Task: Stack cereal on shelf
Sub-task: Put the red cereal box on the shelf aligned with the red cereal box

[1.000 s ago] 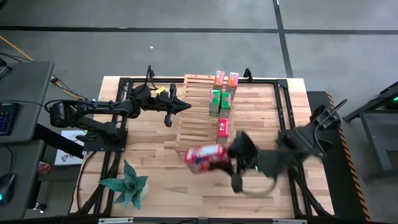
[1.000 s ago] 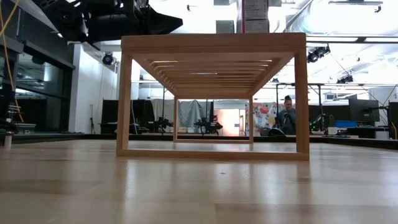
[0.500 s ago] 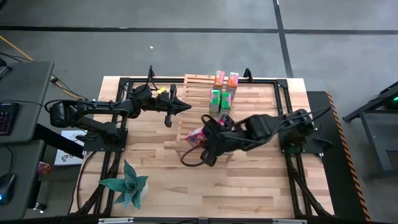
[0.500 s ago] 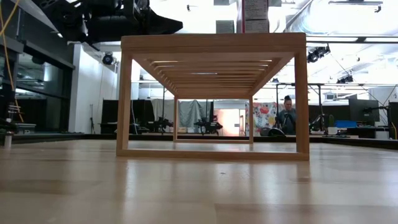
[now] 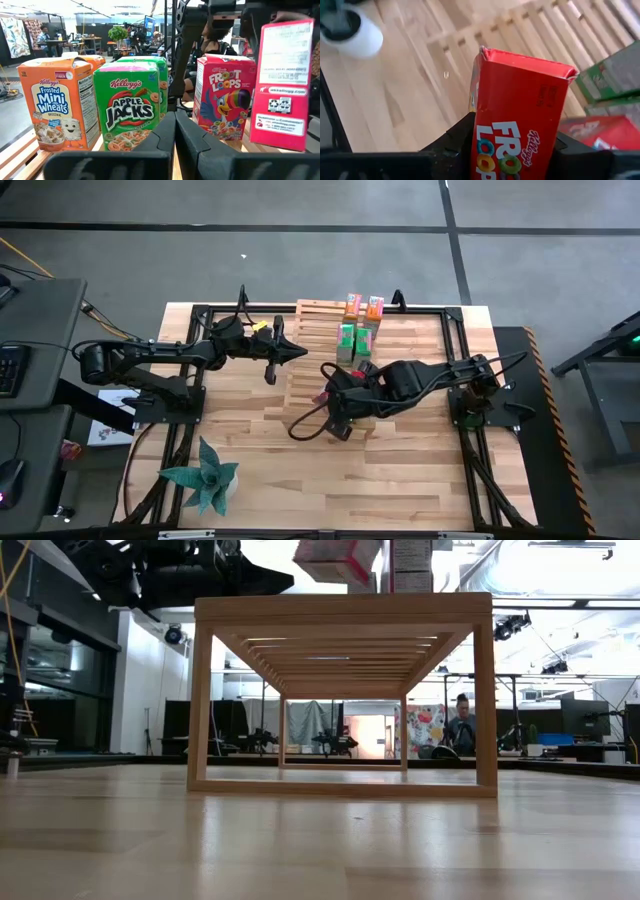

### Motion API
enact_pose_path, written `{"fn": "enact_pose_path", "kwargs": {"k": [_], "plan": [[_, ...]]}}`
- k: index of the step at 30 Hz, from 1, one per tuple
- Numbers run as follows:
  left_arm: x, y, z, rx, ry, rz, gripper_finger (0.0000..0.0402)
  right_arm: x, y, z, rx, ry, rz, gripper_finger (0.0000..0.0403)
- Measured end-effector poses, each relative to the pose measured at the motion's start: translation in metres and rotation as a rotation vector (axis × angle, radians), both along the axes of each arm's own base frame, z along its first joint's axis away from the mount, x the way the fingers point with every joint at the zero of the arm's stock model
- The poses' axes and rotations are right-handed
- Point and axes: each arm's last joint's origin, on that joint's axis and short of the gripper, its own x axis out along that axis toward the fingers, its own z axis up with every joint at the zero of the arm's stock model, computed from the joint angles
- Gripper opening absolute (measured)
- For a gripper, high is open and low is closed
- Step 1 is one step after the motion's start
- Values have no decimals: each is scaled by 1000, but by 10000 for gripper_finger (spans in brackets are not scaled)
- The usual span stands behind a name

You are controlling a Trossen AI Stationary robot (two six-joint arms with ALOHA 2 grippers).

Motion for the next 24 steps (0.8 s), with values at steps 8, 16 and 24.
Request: {"fn": "enact_pose_path", "kwargs": {"k": [8,16,24], "plan": [[0,0,0,1,-1,1,0,0,1,-3,3,51,82,124],[0,0,0,3,-2,1,0,9,-3,-13,11,98,125,124],[0,0,0,3,-1,0,0,12,-15,-13,26,107,118,124]]}}
